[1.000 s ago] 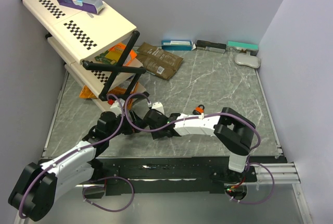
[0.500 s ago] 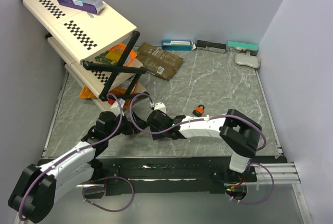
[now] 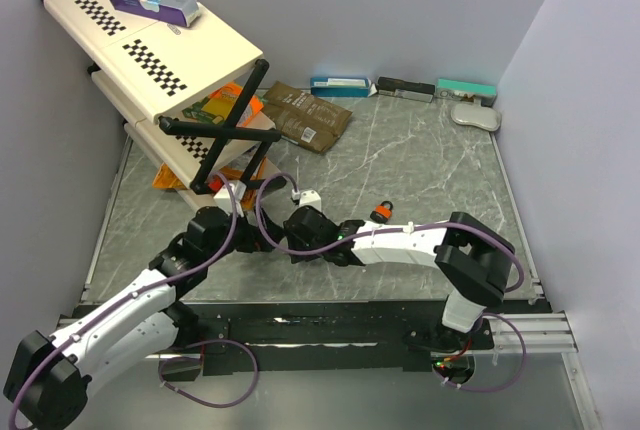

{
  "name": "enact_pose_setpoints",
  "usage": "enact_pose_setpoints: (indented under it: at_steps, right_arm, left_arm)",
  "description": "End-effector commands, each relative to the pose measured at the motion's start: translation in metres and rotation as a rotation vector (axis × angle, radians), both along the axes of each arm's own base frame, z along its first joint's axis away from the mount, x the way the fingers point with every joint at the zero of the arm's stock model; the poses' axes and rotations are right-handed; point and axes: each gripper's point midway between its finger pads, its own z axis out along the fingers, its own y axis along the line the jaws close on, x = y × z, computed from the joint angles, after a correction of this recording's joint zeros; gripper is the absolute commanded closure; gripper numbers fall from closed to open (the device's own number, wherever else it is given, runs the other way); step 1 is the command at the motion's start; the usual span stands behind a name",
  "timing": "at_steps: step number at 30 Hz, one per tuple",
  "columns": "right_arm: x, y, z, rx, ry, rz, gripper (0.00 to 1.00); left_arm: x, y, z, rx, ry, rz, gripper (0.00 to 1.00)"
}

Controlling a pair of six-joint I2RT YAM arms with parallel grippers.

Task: Unlock with the key

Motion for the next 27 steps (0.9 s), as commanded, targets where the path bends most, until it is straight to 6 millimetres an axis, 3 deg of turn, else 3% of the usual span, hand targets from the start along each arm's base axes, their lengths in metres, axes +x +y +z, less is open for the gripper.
enact_pose_setpoints:
  at_steps: [1, 27]
  right_arm:
    - [-0.008, 0.039, 0.018, 0.074, -0.029, 0.101, 0.42]
    - [-0.009, 0.038, -0.028, -0.104, -0.022, 0.115, 0.55]
  left_arm:
    - [0.009, -0.006, 0.044, -0.056, -0.087, 0.031, 0.01]
    - [0.006, -0.004, 0.039, -0.069, -0.068, 0.048, 0.01]
